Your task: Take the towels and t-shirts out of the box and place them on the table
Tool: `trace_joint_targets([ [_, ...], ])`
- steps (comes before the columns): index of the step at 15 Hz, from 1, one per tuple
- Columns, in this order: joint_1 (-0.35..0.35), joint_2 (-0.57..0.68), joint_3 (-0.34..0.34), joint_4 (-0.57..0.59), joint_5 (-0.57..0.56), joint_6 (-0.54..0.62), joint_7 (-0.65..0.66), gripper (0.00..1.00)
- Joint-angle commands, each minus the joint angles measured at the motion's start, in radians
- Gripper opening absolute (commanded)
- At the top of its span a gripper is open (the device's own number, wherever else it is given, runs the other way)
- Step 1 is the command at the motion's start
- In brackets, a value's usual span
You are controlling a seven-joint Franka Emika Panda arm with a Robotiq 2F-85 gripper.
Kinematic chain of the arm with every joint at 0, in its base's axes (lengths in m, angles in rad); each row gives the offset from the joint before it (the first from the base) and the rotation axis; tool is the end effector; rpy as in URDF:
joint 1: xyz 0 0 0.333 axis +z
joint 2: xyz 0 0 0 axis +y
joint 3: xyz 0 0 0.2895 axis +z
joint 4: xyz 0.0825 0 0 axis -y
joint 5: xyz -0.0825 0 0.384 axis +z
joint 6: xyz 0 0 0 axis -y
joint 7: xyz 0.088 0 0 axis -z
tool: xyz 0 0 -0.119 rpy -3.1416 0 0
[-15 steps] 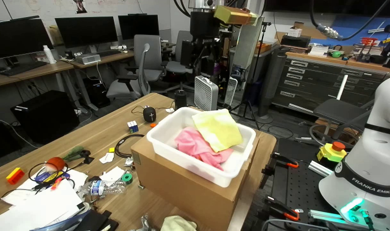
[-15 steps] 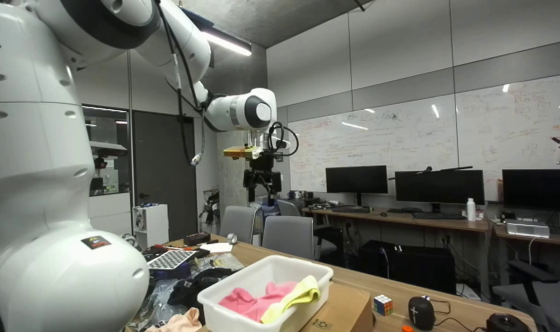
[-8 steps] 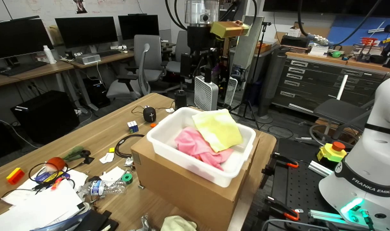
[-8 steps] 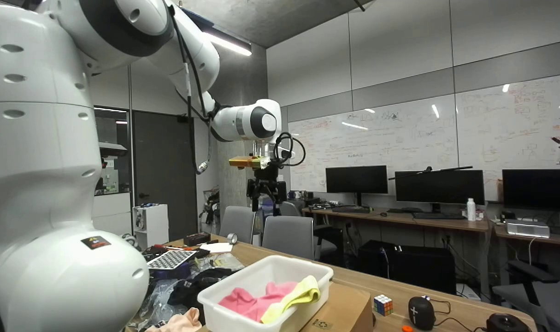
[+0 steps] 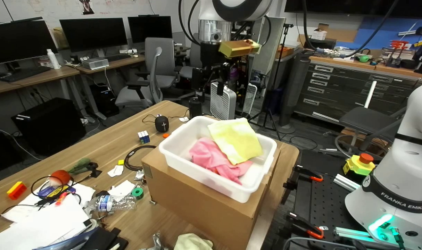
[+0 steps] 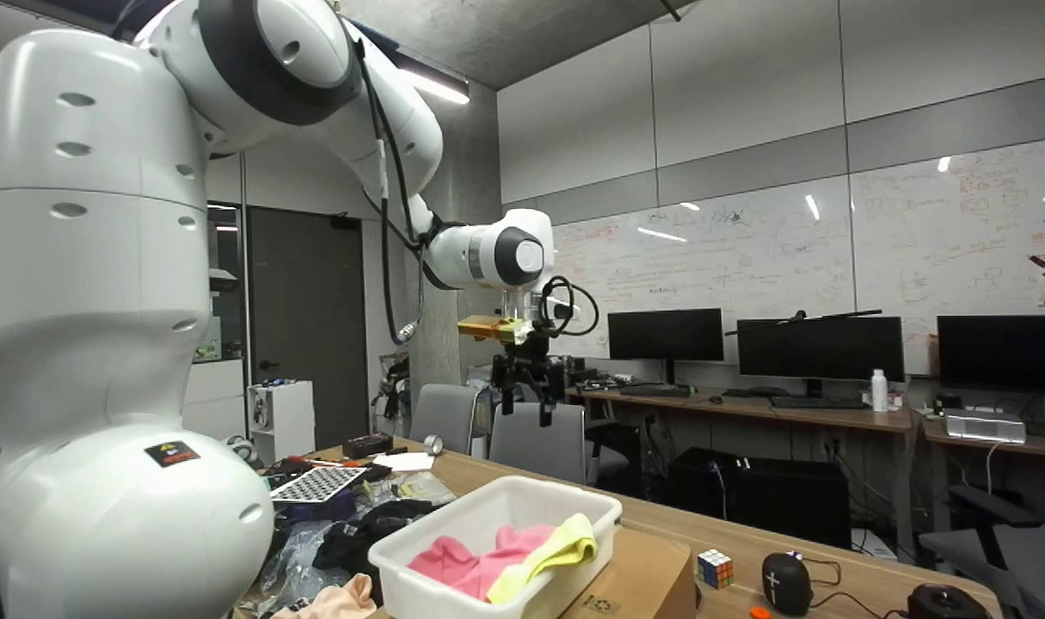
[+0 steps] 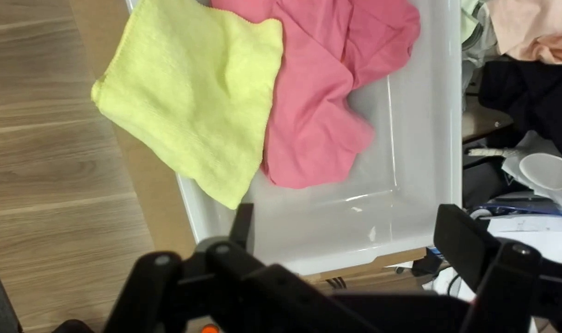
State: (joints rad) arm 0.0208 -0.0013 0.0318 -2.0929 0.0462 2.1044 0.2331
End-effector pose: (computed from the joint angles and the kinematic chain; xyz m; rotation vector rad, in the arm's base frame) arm 0.5449 0.0314 0.3853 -3.0842 0.3153 -0.0108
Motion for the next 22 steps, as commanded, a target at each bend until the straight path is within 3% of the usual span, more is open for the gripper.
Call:
trace_joint_targets([
  [1,-0.008,0.052,-0.014,0.021,0.001,0.043,0.027,1.00],
  [22,0.006,0.281,-0.079,0.002,-0.001,0.313,0.265,1.00],
])
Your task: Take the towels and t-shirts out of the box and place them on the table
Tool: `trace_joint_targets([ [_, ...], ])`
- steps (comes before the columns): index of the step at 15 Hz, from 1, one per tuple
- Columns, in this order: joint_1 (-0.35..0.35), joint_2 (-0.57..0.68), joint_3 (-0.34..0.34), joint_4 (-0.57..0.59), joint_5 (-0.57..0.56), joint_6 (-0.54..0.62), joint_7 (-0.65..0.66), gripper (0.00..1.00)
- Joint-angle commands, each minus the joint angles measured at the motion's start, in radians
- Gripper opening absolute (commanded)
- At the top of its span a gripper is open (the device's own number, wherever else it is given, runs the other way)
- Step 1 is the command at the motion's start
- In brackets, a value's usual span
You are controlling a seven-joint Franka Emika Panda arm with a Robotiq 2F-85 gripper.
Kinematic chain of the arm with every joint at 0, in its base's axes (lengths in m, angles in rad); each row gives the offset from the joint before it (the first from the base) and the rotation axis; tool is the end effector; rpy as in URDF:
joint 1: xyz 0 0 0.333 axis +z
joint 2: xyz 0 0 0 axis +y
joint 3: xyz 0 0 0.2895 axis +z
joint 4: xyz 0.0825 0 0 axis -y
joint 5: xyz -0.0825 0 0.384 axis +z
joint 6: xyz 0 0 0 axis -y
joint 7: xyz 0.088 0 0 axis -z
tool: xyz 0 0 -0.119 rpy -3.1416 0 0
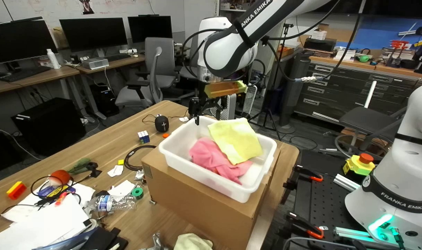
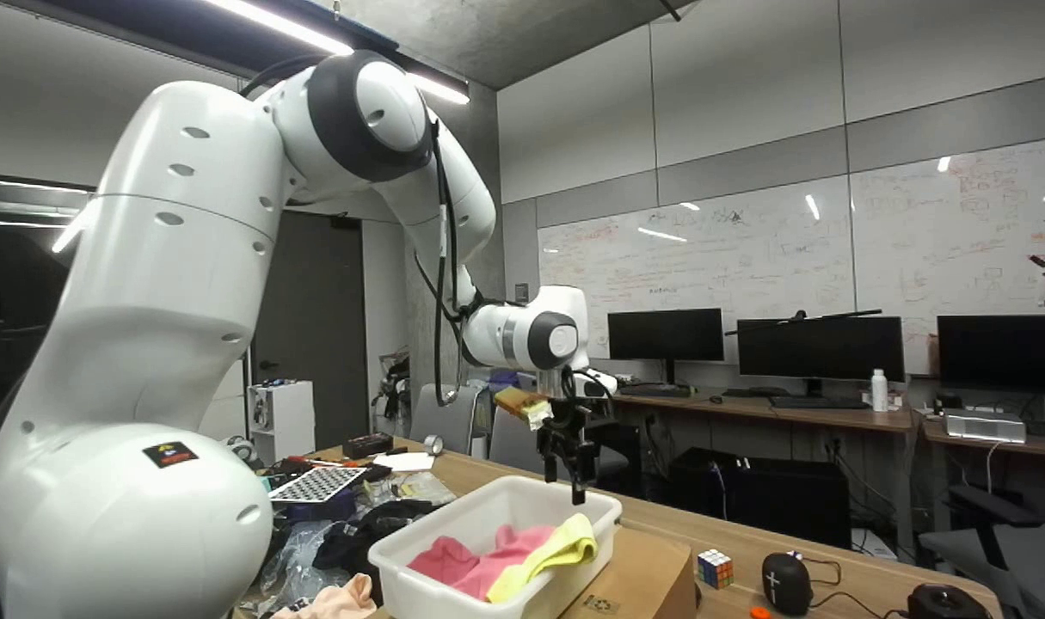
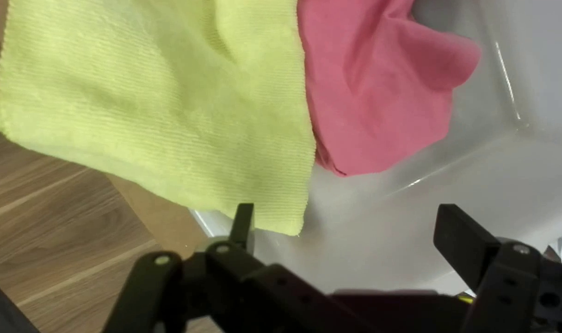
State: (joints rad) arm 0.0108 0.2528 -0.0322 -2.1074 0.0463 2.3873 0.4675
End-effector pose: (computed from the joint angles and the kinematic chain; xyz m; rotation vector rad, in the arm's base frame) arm 0.5724 -0.0114 0.2617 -3.0068 0.8016 -0.0332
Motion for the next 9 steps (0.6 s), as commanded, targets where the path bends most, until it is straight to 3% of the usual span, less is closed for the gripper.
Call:
trace_joint_targets([
  [1,0.018,0.035,-0.017,0.017,-0.001,0.034,0.035,1.00],
  [9,0.032,0.080,-0.026,0.020,-0.010,0.045,0.056,1.00],
])
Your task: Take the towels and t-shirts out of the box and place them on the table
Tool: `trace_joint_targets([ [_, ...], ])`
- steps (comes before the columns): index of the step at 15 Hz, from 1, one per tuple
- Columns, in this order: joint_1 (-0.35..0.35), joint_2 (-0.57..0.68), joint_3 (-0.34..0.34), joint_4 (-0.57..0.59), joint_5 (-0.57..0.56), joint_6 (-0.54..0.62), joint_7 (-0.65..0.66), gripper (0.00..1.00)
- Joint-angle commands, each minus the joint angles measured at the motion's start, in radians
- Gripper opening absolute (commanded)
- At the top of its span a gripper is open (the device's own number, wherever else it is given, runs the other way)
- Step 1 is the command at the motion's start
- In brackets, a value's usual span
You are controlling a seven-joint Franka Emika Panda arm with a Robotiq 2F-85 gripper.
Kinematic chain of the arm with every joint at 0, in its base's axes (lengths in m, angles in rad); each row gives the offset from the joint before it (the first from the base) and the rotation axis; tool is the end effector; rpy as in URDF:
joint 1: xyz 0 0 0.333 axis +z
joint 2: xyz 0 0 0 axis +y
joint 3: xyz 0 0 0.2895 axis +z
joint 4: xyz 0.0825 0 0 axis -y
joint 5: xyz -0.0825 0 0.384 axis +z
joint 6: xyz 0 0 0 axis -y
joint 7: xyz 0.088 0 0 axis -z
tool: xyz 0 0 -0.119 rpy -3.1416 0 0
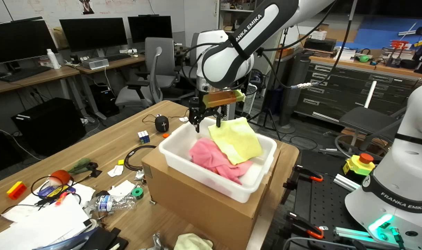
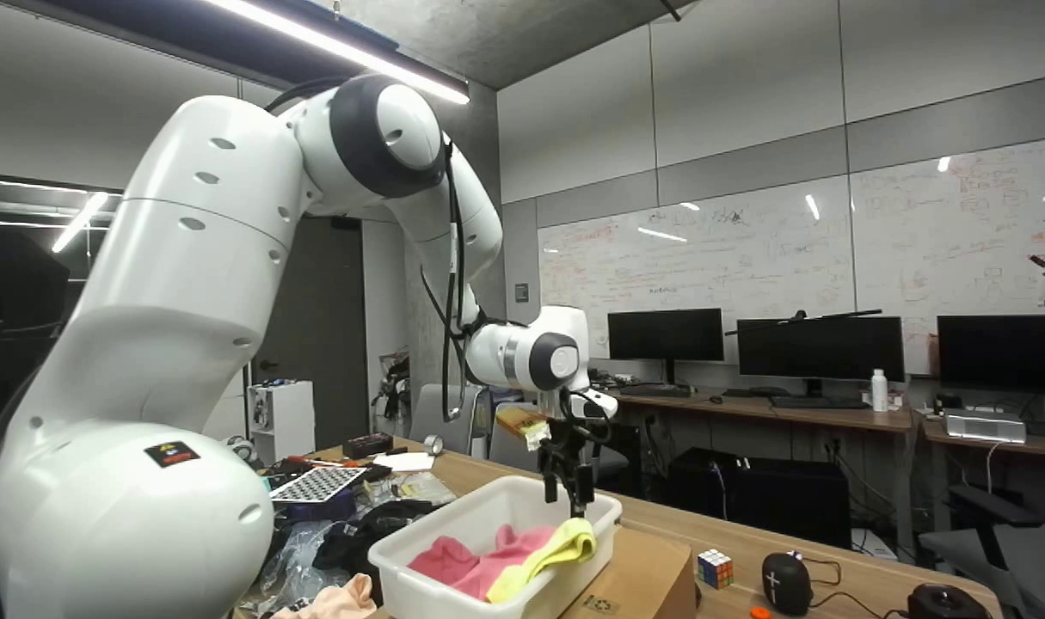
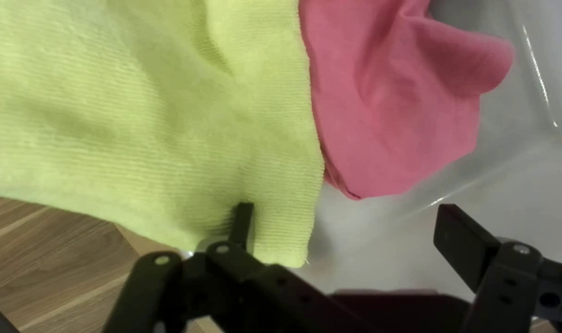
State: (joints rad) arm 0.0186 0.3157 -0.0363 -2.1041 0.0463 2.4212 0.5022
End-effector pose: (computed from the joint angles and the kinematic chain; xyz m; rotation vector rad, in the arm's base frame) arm 0.5721 -0.0097 0.2301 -3.0039 0.8522 0.0045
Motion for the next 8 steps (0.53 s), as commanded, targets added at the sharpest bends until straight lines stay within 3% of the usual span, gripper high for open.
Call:
trace_joint_targets([
  [1,0.025,0.020,-0.022,0.015,-0.009,0.010,0.022,1.00],
  [8,0.042,0.055,-0.024,0.015,-0.011,-0.006,0.035,1.00],
])
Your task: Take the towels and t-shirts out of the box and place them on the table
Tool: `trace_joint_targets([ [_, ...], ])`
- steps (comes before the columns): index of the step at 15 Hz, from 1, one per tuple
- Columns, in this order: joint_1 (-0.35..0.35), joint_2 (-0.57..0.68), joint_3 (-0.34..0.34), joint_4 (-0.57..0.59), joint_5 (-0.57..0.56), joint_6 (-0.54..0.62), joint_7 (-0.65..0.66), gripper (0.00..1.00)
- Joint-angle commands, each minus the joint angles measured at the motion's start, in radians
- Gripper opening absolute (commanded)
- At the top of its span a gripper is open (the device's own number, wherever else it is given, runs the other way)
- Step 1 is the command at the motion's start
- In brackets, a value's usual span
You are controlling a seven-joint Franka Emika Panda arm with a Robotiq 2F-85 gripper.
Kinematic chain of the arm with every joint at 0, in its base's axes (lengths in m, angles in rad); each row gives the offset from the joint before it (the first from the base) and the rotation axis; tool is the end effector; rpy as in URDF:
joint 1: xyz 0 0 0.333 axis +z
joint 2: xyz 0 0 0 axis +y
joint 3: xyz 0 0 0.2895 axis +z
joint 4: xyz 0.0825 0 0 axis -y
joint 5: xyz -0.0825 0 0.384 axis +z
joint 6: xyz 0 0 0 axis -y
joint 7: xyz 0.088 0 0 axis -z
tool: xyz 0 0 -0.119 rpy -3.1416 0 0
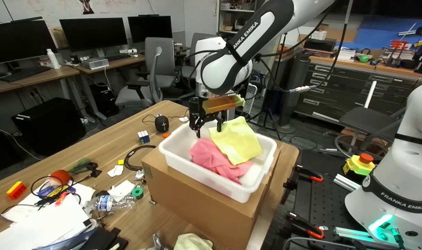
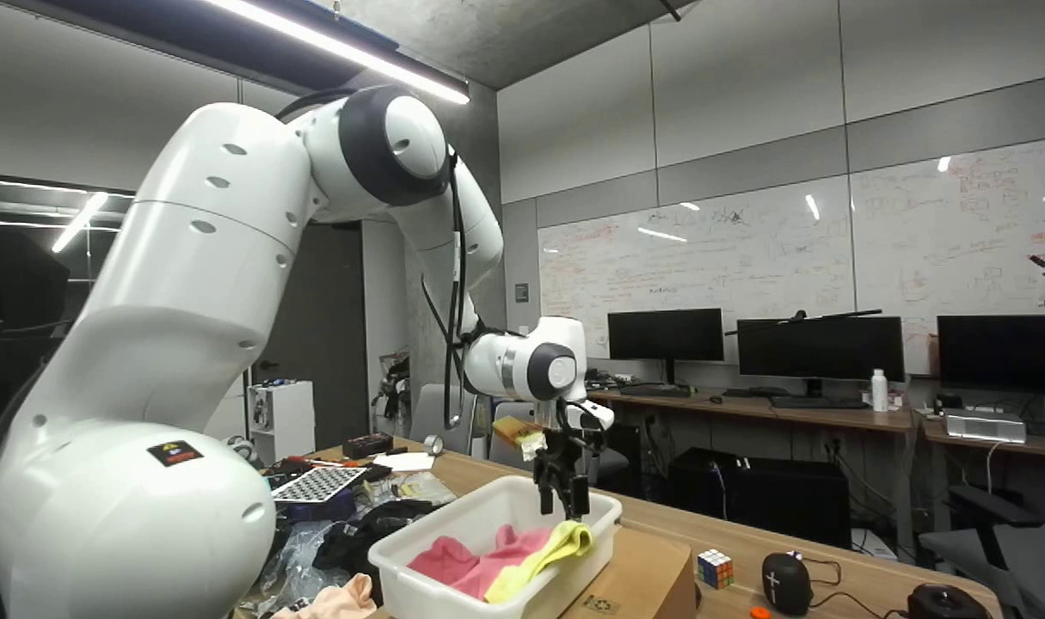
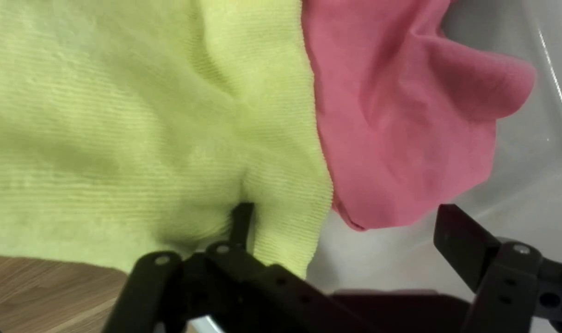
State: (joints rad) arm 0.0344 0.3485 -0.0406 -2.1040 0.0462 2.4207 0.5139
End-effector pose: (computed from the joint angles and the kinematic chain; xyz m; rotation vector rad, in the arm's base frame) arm 0.5684 -0.0032 0.2114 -3.0144 0.8555 0.0538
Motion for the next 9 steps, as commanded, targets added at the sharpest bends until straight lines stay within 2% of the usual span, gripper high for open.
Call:
trace_joint_targets([
  [1,0.030,0.028,-0.021,0.016,-0.012,-0.012,0.024,1.00],
  [9,0.047,0.064,-0.024,0.010,-0.003,-0.040,0.032,1.00],
])
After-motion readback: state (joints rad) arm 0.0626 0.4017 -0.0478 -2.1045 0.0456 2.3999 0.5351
